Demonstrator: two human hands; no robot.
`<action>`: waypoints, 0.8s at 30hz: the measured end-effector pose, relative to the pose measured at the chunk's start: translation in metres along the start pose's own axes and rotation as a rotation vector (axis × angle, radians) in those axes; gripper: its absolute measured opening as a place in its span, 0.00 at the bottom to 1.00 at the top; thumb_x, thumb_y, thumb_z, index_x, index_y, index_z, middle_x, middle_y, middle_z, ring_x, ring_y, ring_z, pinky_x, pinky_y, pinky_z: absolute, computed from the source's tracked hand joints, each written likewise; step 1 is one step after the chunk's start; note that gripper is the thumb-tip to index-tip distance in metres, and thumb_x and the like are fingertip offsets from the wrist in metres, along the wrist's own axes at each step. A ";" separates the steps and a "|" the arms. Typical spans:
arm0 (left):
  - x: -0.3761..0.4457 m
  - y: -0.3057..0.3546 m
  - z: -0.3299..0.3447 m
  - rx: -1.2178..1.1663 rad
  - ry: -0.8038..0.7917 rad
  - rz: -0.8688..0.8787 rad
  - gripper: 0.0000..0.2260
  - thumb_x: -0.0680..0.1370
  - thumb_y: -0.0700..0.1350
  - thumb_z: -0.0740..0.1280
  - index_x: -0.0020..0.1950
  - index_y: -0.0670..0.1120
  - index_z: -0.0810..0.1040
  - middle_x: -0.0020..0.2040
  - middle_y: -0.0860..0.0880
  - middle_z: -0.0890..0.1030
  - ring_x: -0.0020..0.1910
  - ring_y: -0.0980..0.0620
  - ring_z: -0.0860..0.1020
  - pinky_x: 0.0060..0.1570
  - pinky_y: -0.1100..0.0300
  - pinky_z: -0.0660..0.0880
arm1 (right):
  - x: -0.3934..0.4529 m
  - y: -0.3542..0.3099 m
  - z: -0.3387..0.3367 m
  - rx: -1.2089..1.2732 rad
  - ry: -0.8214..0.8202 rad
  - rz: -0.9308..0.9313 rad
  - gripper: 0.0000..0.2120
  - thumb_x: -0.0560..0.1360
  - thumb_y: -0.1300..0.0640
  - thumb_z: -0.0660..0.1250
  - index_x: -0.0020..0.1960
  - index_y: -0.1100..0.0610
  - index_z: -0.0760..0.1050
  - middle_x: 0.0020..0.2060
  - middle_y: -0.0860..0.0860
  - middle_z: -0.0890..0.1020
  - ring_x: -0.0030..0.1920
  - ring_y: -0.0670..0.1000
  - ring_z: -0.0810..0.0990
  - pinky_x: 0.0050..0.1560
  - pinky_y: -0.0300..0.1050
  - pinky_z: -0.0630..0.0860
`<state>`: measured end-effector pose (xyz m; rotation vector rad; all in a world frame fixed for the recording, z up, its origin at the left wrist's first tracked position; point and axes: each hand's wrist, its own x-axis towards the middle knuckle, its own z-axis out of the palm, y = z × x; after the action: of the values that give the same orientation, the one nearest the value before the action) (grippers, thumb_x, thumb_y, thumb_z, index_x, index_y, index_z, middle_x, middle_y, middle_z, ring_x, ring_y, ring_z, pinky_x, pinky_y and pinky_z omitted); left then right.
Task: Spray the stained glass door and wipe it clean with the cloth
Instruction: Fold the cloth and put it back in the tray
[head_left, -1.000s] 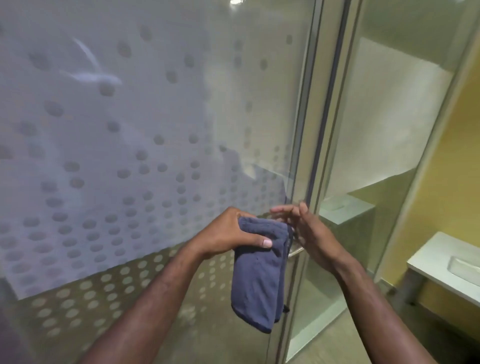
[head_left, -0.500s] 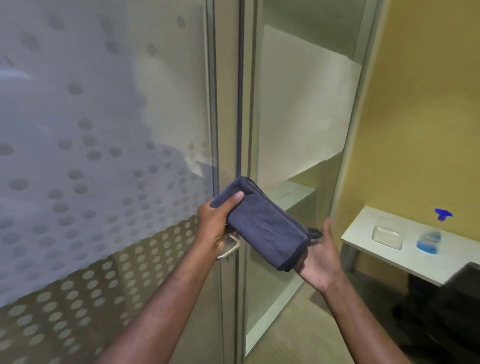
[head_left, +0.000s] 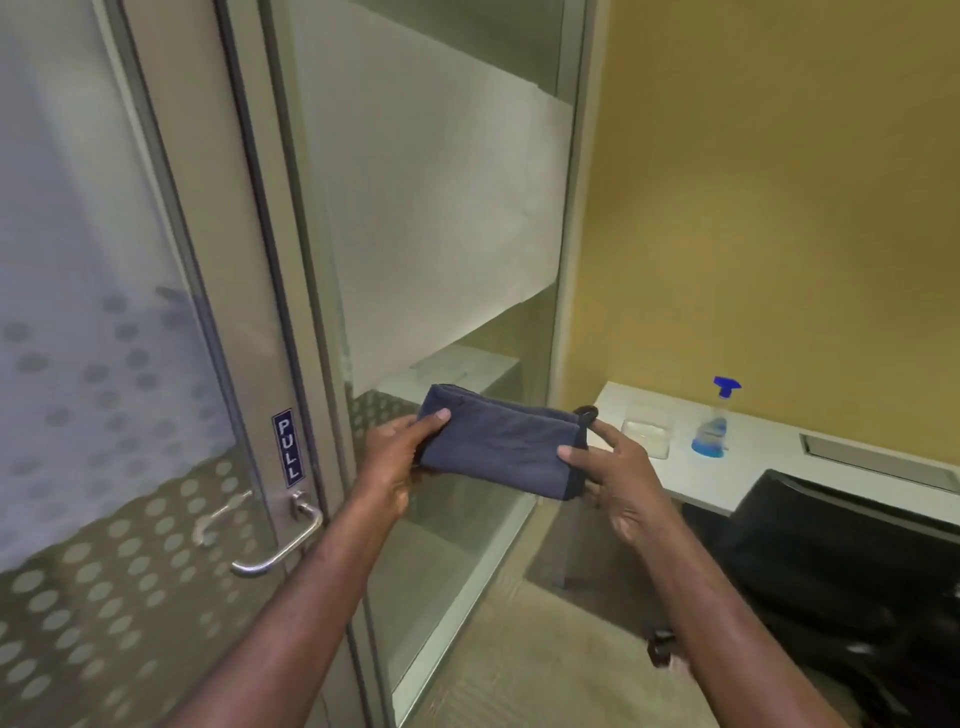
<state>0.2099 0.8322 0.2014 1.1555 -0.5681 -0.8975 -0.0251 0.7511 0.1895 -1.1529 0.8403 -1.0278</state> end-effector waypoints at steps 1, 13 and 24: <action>0.010 -0.003 0.004 0.066 -0.050 -0.017 0.03 0.75 0.41 0.75 0.44 0.42 0.84 0.34 0.49 0.85 0.31 0.54 0.81 0.29 0.64 0.77 | 0.008 -0.005 -0.012 -0.017 0.003 0.015 0.27 0.72 0.68 0.75 0.69 0.56 0.76 0.49 0.54 0.89 0.45 0.52 0.89 0.40 0.45 0.82; 0.153 -0.037 0.091 0.471 -0.456 -0.194 0.03 0.74 0.42 0.75 0.47 0.44 0.85 0.40 0.48 0.87 0.38 0.54 0.84 0.37 0.60 0.80 | 0.126 -0.025 -0.114 -0.190 0.151 0.166 0.14 0.73 0.65 0.76 0.58 0.63 0.82 0.53 0.58 0.87 0.55 0.59 0.86 0.48 0.48 0.83; 0.329 -0.079 0.194 0.471 -0.583 -0.273 0.11 0.73 0.38 0.76 0.52 0.34 0.84 0.45 0.39 0.86 0.39 0.48 0.85 0.36 0.57 0.84 | 0.264 -0.026 -0.168 -0.165 0.333 0.156 0.08 0.74 0.70 0.73 0.53 0.66 0.83 0.47 0.58 0.87 0.48 0.56 0.86 0.44 0.46 0.82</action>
<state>0.2125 0.4432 0.1714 1.4149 -1.1606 -1.4006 -0.1006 0.4468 0.1741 -1.0480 1.2792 -1.0501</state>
